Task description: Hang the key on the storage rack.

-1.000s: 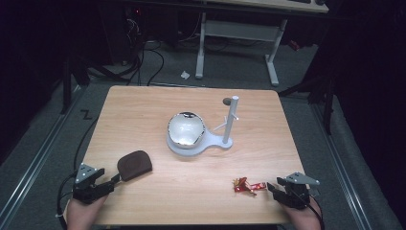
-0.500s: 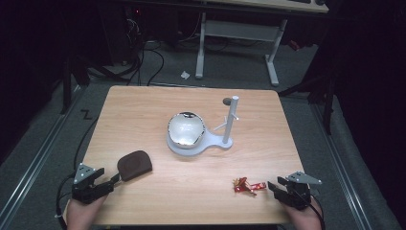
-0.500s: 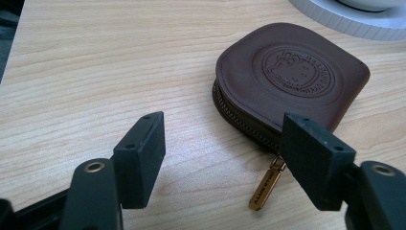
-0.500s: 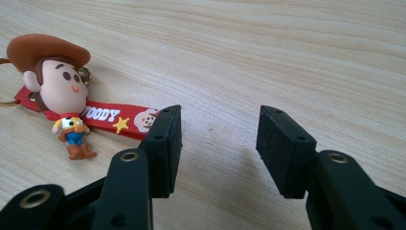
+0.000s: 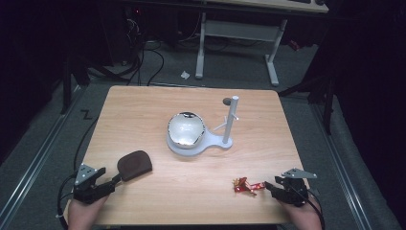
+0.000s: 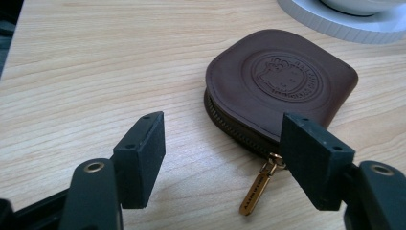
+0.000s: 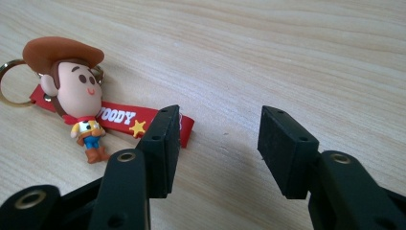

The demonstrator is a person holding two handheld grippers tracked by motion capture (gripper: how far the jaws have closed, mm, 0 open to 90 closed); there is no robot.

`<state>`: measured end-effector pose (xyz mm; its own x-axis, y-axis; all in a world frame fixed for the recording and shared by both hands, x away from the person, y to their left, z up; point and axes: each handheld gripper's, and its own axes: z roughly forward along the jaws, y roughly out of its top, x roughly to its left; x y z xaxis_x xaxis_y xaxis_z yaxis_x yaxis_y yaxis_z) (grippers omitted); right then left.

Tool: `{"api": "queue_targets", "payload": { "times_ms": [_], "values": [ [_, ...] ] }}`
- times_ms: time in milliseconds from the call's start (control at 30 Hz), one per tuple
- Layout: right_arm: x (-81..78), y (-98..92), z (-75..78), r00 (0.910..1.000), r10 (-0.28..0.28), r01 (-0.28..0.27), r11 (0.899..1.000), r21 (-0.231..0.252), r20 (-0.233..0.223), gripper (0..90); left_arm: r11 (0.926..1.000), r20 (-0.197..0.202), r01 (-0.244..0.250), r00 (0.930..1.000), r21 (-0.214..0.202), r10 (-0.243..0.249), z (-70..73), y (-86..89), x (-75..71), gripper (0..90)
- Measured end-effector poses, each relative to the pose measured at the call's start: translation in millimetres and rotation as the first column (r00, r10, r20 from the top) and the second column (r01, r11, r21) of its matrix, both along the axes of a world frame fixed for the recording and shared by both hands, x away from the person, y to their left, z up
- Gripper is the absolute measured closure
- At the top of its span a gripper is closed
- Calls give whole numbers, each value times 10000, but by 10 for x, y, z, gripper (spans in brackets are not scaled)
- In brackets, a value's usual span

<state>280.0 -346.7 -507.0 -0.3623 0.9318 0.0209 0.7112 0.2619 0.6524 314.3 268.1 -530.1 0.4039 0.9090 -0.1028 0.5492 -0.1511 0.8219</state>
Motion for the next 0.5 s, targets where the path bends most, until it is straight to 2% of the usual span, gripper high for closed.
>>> {"api": "queue_targets", "payload": {
  "times_ms": [267,500],
  "values": [
    [98,-6,95,9951,188,-217,9993,-289,-974,453,9998,13,169,9999,-73,-169,14,-3,3,328],
    [144,48,114,9891,368,-434,9981,-435,-1424,447,9997,17,254,9997,-66,-254,15,-7,1,318]
  ]
}}
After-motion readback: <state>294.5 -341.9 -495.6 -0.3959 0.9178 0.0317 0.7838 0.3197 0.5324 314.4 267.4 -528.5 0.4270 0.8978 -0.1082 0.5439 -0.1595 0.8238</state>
